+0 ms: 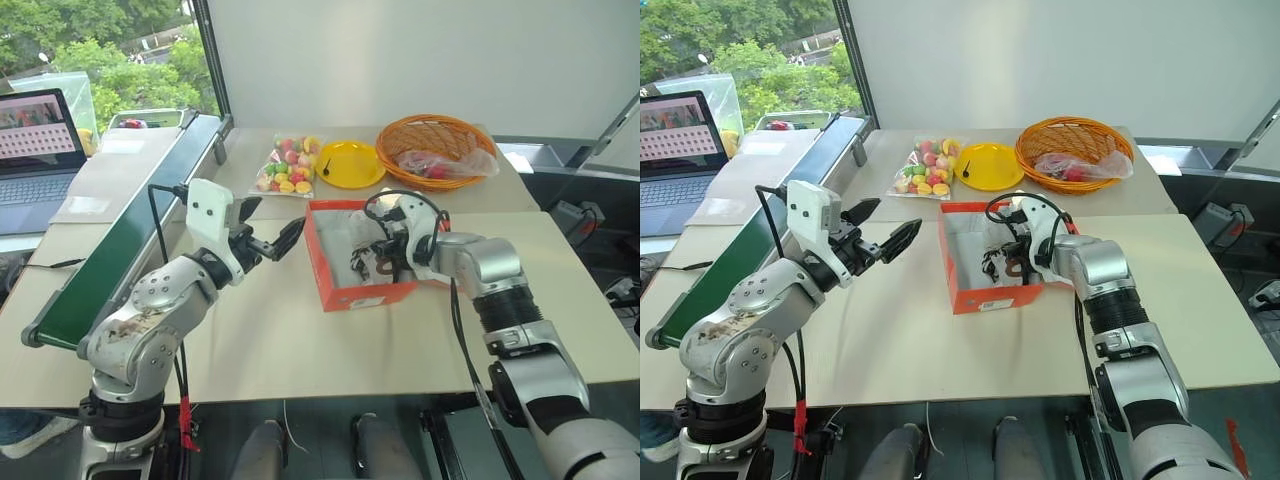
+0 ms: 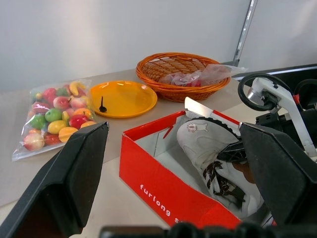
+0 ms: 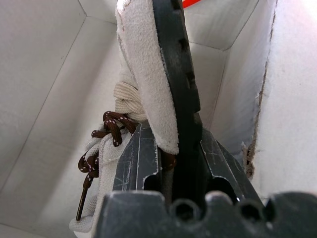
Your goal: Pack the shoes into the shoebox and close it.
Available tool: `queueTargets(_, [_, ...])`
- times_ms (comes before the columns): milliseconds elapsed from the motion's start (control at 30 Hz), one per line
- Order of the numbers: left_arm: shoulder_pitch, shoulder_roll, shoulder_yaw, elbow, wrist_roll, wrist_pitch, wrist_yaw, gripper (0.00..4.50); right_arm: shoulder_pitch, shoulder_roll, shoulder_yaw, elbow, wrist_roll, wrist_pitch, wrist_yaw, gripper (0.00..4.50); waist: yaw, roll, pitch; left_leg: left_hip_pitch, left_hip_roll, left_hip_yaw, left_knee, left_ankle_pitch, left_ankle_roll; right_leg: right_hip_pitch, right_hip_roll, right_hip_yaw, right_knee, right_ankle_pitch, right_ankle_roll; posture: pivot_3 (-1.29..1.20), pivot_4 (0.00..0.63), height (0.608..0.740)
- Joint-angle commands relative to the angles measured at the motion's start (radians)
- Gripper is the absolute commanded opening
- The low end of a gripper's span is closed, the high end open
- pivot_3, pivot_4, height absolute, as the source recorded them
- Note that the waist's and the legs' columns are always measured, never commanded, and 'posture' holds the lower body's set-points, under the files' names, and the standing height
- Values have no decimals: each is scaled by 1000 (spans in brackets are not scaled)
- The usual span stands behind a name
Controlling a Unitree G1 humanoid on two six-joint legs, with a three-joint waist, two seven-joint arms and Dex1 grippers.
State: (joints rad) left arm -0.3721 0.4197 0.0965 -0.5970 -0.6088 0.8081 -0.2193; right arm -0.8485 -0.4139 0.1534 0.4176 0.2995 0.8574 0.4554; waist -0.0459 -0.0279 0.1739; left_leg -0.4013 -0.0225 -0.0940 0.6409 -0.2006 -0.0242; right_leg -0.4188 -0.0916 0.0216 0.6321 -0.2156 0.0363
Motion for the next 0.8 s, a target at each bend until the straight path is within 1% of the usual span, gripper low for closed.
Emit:
queueTargets(33, [-1, -7, 11, -52, -3, -8, 11, 4500, -17, 22, 4, 47, -48, -63, 14, 1945, 0, 0, 0, 1, 0, 0, 0, 0, 0, 1, 0, 0, 0, 0, 0, 0, 150, 740])
queueTargets(100, [0, -8, 14, -58, -6, -3, 14, 4500, -24, 34, -2, 51, -65, -77, 16, 2719, 1, 0, 0, 2, 1, 0, 0, 0, 0, 2, 1, 0, 0, 0, 0, 0, 150, 740])
queueTargets(133, [1, -7, 16, -60, -8, 0, 15, 4500, -29, 41, -7, 46, -73, -82, 13, 2990, 1, 0, 0, 2, 1, 0, 0, 0, 0, 1, 1, 0, 0, 0, 0, 0, 150, 740])
queueTargets(267, [5, -5, 23, -65, -13, 6, 16, 4500, -45, 64, -27, -2, -94, -84, -9, 4384, 3, 0, 0, 0, 1, 0, 0, 0, 0, 0, 1, 1, 0, 1, -1, 0, 150, 740])
queueTargets(367, [5, -3, 26, -63, -15, 7, 15, 4500, -60, 81, -49, -60, -88, -56, -25, 4384, 3, 0, 0, -2, 0, 1, 0, 0, 0, -2, 1, 1, 0, 1, -1, 0, 150, 740])
queueTargets(467, [-5, 0, 29, -49, -14, 4, 11, 4500, -90, 101, -69, -167, -65, 3, -41, 4384, 1, 0, 0, -3, 1, 1, 0, 0, 0, -4, 1, 1, 0, 1, -1, 0, 150, 740])
queueTargets(600, [-5, 15, 54, -23, -17, -1, -5, 4500, -119, 115, -110, -305, -7, 103, -25, 4384, 1, 0, 0, -2, 1, 0, 0, 0, 0, -4, 1, 1, 1, 1, -1, 0, 150, 740])
queueTargets(700, [8, 41, 80, -4, -7, -6, -15, 4500, -122, 108, -150, -374, 67, 155, 31, 4384, 3, 0, 0, -2, 1, 0, 0, 0, 0, -3, 1, 1, 0, 1, -1, 0, 150, 740])
queueTargets(800, [45, 84, 122, 37, 34, -20, -17, 4500, -98, 56, -171, -475, 169, 97, 203, 4384, 6, 0, 0, -2, 1, 0, 0, 0, 0, -3, 1, 1, 0, 1, -1, 0, 150, 740])
